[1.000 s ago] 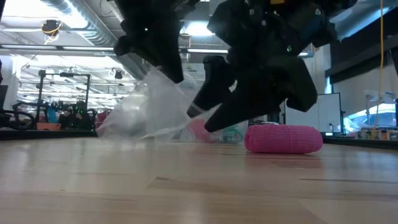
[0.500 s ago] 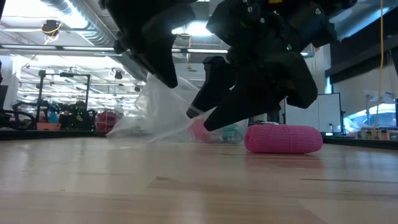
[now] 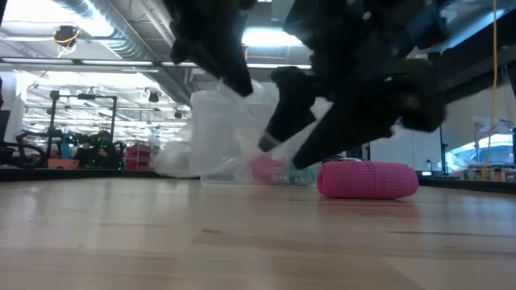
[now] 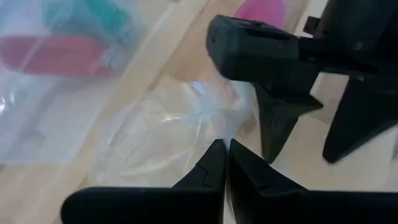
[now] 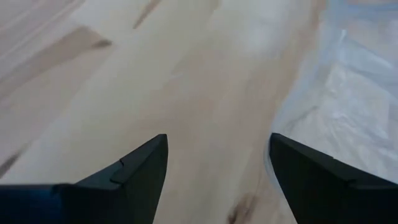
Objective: Roll bandage
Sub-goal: Open the transparent zip bag
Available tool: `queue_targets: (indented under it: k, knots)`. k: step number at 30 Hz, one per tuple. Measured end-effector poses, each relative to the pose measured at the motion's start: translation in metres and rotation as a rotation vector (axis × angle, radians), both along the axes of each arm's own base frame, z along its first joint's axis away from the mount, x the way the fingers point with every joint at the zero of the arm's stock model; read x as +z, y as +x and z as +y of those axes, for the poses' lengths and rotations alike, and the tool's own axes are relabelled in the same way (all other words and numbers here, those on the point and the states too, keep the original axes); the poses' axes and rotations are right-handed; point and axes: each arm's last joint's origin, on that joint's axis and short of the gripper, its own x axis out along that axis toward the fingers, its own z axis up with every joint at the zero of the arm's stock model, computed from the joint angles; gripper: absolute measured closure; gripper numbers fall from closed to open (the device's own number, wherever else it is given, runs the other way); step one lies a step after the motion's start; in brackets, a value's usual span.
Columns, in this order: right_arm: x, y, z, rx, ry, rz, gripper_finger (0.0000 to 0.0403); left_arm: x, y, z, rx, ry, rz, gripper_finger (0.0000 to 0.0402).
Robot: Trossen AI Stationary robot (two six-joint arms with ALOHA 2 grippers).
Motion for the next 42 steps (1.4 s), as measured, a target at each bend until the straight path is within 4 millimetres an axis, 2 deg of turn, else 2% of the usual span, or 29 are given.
queue_targets:
  k: [6, 13, 20, 22, 27, 30, 34, 38, 42]
  knots:
    - [0.011, -0.005, -0.001, -0.006, -0.016, 0.002, 0.0123, 0.003, 0.005, 0.008, -0.008, 0.037, -0.012, 0.0401]
    - [0.019, 0.004, -0.003, -0.049, 0.000, -0.118, 0.0123, 0.003, 0.006, 0.014, 0.025, 0.046, -0.011, 0.0401]
    - [-0.006, 0.001, 0.003, -0.002, 0.072, 0.016, 0.0123, -0.001, -0.001, 0.016, 0.097, 0.041, 0.033, 0.0401]
    - [-0.007, 0.001, 0.004, -0.002, 0.071, 0.024, 0.0123, -0.004, -0.002, 0.016, 0.118, 0.041, 0.028, 0.0401]
    - [0.002, 0.005, 0.007, -0.031, 0.025, -0.018, 0.0123, -0.007, 0.000, 0.015, 0.093, 0.027, 0.024, 0.0401]
    - [0.008, 0.009, 0.009, -0.031, 0.061, -0.047, 0.0123, -0.008, -0.001, 0.012, 0.074, 0.030, 0.038, 0.0401]
    - [-0.004, 0.008, 0.011, -0.019, 0.122, 0.012, 0.0123, -0.009, -0.004, 0.010, 0.070, 0.033, 0.054, 0.0401]
    - [-0.005, 0.007, 0.012, 0.002, 0.149, 0.041, 0.0123, -0.009, -0.003, 0.009, 0.071, 0.030, 0.049, 0.0401]
    - [0.009, 0.007, 0.010, -0.050, 0.105, -0.006, 0.0123, -0.009, -0.003, 0.009, 0.070, 0.031, 0.046, 0.0401]
